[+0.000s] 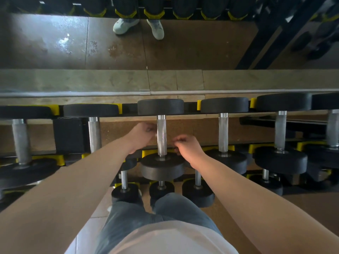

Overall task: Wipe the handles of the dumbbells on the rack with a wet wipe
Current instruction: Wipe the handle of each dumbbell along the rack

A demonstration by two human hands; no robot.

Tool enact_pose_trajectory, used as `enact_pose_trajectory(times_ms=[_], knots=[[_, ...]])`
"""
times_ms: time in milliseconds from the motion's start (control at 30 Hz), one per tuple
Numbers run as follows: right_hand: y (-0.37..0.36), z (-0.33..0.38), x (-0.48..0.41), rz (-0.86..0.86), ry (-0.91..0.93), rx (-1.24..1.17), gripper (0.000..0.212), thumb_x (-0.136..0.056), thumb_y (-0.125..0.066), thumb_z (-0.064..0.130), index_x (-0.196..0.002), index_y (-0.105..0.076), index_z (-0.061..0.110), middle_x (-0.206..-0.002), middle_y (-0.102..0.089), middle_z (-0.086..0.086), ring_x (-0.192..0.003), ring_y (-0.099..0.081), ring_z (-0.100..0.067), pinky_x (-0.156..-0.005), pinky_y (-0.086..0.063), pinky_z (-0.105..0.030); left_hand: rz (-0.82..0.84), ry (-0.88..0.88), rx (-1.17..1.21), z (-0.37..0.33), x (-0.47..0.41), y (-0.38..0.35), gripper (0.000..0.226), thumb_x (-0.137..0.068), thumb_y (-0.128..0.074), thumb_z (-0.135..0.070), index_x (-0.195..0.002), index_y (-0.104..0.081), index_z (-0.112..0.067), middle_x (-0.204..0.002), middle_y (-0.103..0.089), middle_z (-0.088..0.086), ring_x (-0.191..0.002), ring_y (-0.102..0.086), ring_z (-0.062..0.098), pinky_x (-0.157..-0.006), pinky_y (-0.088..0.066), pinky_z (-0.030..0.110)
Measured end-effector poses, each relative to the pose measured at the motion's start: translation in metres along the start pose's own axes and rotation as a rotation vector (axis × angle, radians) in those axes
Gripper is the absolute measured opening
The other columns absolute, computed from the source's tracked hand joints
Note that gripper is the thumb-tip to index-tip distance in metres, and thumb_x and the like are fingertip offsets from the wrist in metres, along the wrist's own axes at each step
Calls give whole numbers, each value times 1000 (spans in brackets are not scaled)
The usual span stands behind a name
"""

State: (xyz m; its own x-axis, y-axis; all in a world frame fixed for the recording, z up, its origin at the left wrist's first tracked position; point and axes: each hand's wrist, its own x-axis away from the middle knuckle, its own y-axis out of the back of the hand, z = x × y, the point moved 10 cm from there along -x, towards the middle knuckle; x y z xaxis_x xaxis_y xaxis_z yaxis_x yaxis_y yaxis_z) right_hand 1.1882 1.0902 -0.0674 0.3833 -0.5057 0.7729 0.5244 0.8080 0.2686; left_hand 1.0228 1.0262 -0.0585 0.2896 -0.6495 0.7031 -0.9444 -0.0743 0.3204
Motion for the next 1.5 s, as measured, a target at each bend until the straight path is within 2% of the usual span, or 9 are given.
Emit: enact_pose_trajectory(times_ms=[100,167,333,500,800,933,1033,1300,1500], knots=[[-4,0,0,4,6,29,19,-103,-52,13,-102,-62,29,-100,-65,5,-92,-66,-11,-84,-56,-28,244,57,-344,27,15,-24,23,-105,-55,-23,-109,-76,-16,-115,-72,4,-106,-65,22,-93,-51,37],[-5,1,-1,7,7,42,19,-103,-53,13,-101,-62,29,-99,-66,5,-92,-66,-12,-85,-55,-29,260,126,-269,37,21,-23,20,-104,-57,-27,-102,-75,-18,-108,-72,7,-91,-63,18,-83,-51,33],[-5,2,-1,11,-11,47,23,-102,-54,13,-94,-61,33,-100,-67,4,-92,-66,-12,-79,-54,-27,-108,161,290,24,18,16,20,-94,-73,-30,-94,-73,-10,-60,-55,1,-53,-38,16,-50,-34,27],[-4,2,4,2,-5,46,26,-102,-54,11,-92,-60,33,-103,-67,2,-93,-66,-13,-78,-54,-25,-243,126,431,18,22,19,19,-87,-81,-32,-90,-77,-13,-67,-58,0,-54,-41,15,-56,-37,29],[-7,1,4,-1,20,83,22,-102,-55,12,-98,-65,30,-103,-66,6,-94,-64,-11,-77,-51,-24,47,80,-426,23,46,-22,14,-95,-71,-41,-92,-73,-28,-115,-71,-1,-98,-64,13,-83,-50,29],[-11,6,3,15,46,134,20,-102,-55,14,-99,-66,31,-107,-68,5,-99,-64,-12,-89,-54,-31,-39,105,-201,30,45,-15,19,-93,-71,-44,-98,-74,-26,-116,-69,-3,-106,-63,16,-89,-49,32],[-11,8,2,18,52,144,19,-102,-54,15,-103,-66,29,-102,-67,7,-96,-64,-12,-81,-52,-26,-216,83,86,12,36,4,29,-94,-69,-44,-110,-73,-20,-103,-71,-1,-102,-66,20,-90,-53,37],[-6,2,1,10,37,127,18,-102,-54,13,-102,-63,29,-101,-66,6,-99,-65,-14,-93,-55,-34,-345,46,151,-19,25,19,23,-92,-76,-37,-105,-77,-18,-102,-75,-2,-98,-68,17,-88,-53,33],[-9,1,1,5,52,145,17,-102,-55,16,-105,-67,29,-104,-67,5,-92,-64,-9,-74,-50,-22,-150,136,-237,5,47,-10,32,-96,-70,-40,-72,-57,-23,-66,-52,-7,-62,-53,5,-53,-39,20]])
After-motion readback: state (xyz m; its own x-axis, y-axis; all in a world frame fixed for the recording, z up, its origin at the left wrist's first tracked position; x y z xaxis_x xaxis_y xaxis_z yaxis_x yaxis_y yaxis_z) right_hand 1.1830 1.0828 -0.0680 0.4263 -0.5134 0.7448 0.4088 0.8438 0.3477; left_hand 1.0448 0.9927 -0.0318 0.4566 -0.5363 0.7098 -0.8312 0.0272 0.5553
